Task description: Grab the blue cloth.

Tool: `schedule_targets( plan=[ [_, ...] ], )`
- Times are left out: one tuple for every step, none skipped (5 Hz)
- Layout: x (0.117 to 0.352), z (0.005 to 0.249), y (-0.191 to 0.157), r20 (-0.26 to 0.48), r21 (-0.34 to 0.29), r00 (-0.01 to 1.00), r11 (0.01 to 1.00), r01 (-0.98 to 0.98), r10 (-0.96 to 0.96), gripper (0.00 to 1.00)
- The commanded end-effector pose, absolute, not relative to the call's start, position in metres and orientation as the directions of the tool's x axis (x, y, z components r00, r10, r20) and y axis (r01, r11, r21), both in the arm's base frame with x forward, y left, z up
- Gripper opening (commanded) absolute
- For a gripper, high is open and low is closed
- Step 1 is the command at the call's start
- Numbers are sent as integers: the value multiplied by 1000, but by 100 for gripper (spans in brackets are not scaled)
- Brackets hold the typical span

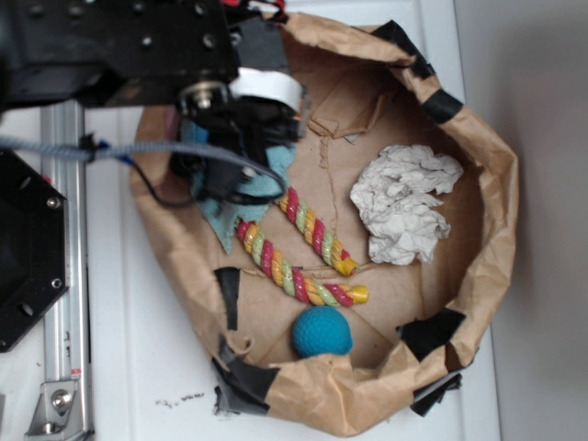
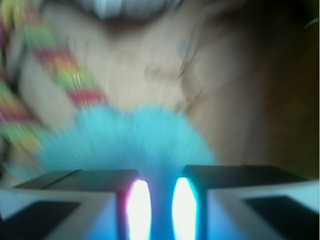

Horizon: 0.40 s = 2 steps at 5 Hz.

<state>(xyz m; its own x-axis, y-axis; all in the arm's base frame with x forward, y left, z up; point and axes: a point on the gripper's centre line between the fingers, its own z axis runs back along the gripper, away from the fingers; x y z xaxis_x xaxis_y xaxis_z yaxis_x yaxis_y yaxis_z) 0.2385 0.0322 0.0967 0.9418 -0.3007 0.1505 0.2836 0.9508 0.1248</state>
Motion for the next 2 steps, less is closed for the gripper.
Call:
schedule_targets(
  plan=[
    [271, 166, -6, 242, 6, 941, 971, 241, -235, 0],
    [272, 153, -9, 223, -12, 951, 975, 220, -212, 0]
  ],
)
